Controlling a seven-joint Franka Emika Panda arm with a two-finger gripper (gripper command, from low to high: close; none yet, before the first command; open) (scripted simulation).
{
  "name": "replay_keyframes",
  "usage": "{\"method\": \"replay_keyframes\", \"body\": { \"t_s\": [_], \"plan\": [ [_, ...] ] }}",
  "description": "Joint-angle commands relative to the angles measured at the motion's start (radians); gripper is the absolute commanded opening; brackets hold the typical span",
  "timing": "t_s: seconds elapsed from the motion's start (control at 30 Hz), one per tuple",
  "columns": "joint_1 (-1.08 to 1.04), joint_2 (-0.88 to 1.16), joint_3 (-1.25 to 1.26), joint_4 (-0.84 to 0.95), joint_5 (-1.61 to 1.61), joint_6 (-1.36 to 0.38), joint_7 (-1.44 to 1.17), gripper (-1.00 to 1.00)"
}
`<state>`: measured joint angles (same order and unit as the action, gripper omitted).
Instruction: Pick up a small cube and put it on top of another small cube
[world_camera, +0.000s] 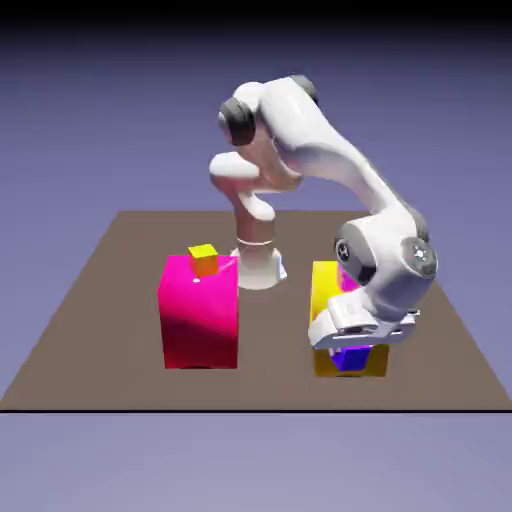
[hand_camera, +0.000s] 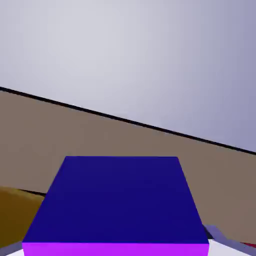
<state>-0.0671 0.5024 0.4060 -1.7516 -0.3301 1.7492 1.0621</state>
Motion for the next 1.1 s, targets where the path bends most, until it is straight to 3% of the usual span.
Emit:
{"method": "replay_keyframes", "body": {
  "t_s": [0.0, 0.77, 0.93, 0.97, 1.07],
  "plan": [
    [-0.006, -0.036, -0.025, -0.023, 0.013, -0.007, -0.002, -1.00],
    [-0.139, -0.827, -0.565, -0.536, 0.357, -0.142, -0.064, -1.00],
    [-0.139, -0.824, -0.564, -0.709, 0.359, 0.035, -0.068, -1.00],
    [-0.139, -0.824, -0.564, -0.709, 0.359, 0.035, -0.068, 1.00],
    [-0.139, -0.825, -0.564, -0.637, 0.359, -0.039, -0.067, 1.00]
  ]
}}
